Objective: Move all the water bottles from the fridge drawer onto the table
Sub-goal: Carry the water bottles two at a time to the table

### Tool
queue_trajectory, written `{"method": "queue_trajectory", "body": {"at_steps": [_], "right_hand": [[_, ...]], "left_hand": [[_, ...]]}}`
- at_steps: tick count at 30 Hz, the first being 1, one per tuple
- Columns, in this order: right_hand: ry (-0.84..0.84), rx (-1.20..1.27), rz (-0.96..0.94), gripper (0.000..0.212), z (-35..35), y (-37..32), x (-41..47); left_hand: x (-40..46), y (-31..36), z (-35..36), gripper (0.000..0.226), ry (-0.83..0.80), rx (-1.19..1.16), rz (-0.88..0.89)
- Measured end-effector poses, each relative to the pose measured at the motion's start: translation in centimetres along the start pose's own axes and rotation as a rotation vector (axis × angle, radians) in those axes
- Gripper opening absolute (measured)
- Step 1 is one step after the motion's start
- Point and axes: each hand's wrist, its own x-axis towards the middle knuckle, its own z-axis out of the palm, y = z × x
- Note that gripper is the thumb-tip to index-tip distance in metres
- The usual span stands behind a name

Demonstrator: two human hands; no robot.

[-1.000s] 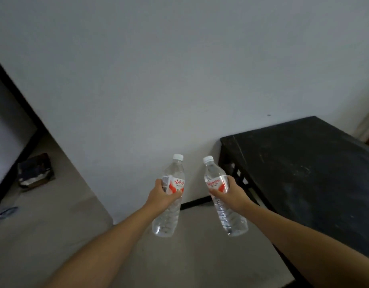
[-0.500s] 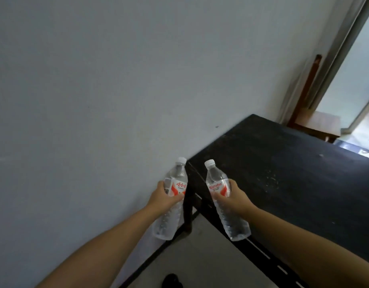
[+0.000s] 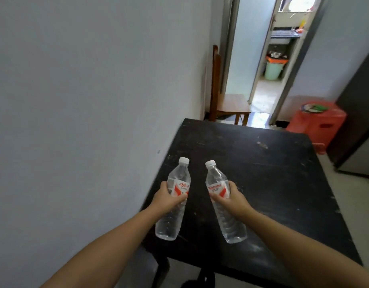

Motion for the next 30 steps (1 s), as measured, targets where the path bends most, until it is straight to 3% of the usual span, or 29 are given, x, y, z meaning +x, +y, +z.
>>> {"method": "queue_trajectory", "body": {"at_steps": [4, 14, 20, 26, 30], "right_hand": [[0.065, 0.039, 0.008, 0.061, -2.8, -0.4, 5.3], [0.183, 0.067, 0.051, 0.054, -9.2, -4.2, 19.3], [0.204, 0.081, 0.077, 0.071, -9.8, -8.0, 27.5], [0.292, 0.160, 0.049, 0.075, -8.9, -9.7, 35.2], [0.344, 0.222, 0.029, 0.078, -8.3, -8.7, 37.8]], "left_hand": [[6.5, 2.9, 1.6, 0.062, -0.084, 0.024, 0.039], [20.7, 10.1, 2.7, 0.067, -0.090, -0.019, 0.001], [29.5, 13.7, 2.8, 0.068, -0.096, -0.059, 0.056], [38.5, 15.1, 3.4, 0.077, 0.008, -0.146, 0.160], [40.3, 14.9, 3.9, 0.069, 0.111, -0.265, 0.130]]}}
